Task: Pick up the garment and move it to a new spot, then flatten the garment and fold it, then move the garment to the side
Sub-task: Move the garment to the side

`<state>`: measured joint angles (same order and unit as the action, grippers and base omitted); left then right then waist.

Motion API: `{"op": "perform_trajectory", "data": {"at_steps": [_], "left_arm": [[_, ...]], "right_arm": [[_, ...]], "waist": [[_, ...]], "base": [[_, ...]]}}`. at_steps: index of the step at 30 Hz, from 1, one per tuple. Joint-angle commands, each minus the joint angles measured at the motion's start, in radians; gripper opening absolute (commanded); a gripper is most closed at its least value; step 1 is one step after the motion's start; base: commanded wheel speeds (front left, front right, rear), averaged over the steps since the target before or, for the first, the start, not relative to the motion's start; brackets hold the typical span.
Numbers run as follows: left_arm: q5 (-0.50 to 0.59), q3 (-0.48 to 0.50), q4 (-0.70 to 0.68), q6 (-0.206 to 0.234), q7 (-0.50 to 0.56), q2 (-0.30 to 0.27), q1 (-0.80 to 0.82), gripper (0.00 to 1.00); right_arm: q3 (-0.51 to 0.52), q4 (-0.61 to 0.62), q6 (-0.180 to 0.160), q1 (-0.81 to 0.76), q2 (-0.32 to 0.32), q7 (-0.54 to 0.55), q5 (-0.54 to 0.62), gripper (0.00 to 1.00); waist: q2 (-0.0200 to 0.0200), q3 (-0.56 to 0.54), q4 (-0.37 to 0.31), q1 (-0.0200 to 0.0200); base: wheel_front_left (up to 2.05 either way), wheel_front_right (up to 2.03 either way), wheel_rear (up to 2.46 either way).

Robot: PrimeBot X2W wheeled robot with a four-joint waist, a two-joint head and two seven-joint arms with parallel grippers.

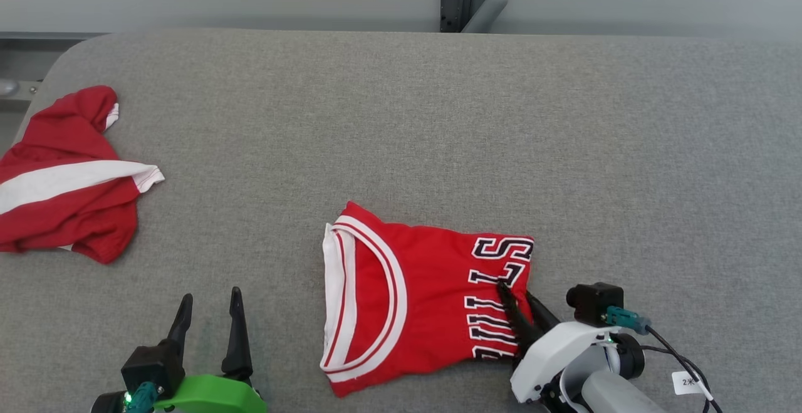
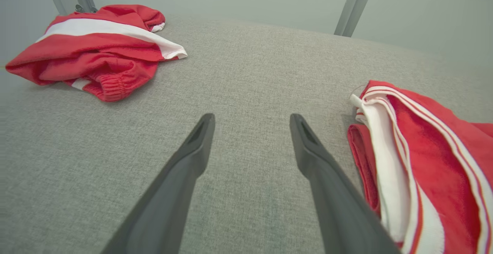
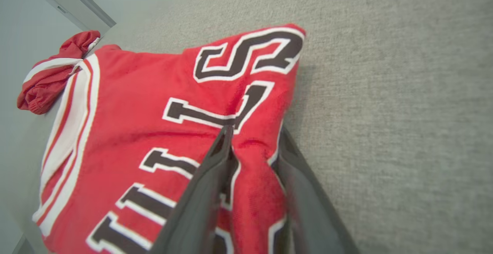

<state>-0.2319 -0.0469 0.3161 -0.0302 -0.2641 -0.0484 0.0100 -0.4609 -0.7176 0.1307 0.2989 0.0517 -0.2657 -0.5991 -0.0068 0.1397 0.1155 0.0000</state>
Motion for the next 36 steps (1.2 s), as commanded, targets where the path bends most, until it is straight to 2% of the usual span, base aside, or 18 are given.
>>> {"op": "perform_trajectory", "data": {"at_steps": [1, 4, 8, 15, 21, 25, 30, 36], "left_arm": [[0.003, 0.002, -0.005, 0.003, 0.000, -0.004, -0.003, 1.00], [0.016, -0.004, -0.003, -0.011, 0.000, -0.004, -0.018, 1.00], [0.032, -0.014, -0.003, -0.023, 0.000, -0.004, -0.017, 1.00], [0.028, -0.021, -0.009, -0.020, 0.000, -0.004, -0.003, 1.00], [0.042, -0.017, -0.005, -0.025, 0.000, -0.004, 0.016, 1.00], [0.057, -0.016, -0.003, -0.034, 0.000, -0.004, 0.042, 1.00], [0.085, -0.063, 0.026, -0.062, 0.000, -0.006, 0.109, 1.00], [0.106, -0.044, 0.037, -0.060, 0.000, -0.006, 0.134, 1.00]], "right_arm": [[-0.012, -0.017, 0.000, -0.007, 0.007, 0.005, -0.008, 0.00], [0.025, 0.015, -0.001, -0.004, 0.029, 0.003, 0.000, 0.00], [0.082, 0.056, -0.001, -0.022, 0.038, 0.001, 0.035, 0.00], [0.118, 0.113, -0.001, -0.041, 0.034, 0.001, 0.098, 0.00], [0.108, 0.139, -0.001, -0.046, 0.019, 0.001, 0.095, 0.00], [0.093, 0.163, -0.001, -0.049, 0.011, 0.001, 0.082, 0.00], [0.134, 0.208, -0.001, -0.076, 0.003, 0.000, 0.060, 0.00], [0.072, 0.211, 0.000, -0.032, -0.001, 0.001, 0.046, 0.00]], "waist": [[0.0068, -0.003, -0.004, 0.0000], [0.0068, -0.019, -0.037, 0.0000], [0.0068, -0.037, -0.120, 0.0000], [0.0068, -0.039, -0.347, 0.0000], [0.0068, -0.017, -0.550, 0.0000], [0.0068, 0.008, -0.650, 0.0000], [0.0068, 0.059, -0.671, 0.0000], [0.0068, 0.097, -0.671, 0.0000]], "base": [[0.00, 0.00, 0.00], [0.00, 0.00, 0.00], [0.00, 0.00, 0.00], [0.00, 0.00, 0.00], [0.00, 0.00, 0.00], [0.00, 0.00, 0.00], [0.00, 0.00, 0.00], [0.00, 0.00, 0.00]]}}
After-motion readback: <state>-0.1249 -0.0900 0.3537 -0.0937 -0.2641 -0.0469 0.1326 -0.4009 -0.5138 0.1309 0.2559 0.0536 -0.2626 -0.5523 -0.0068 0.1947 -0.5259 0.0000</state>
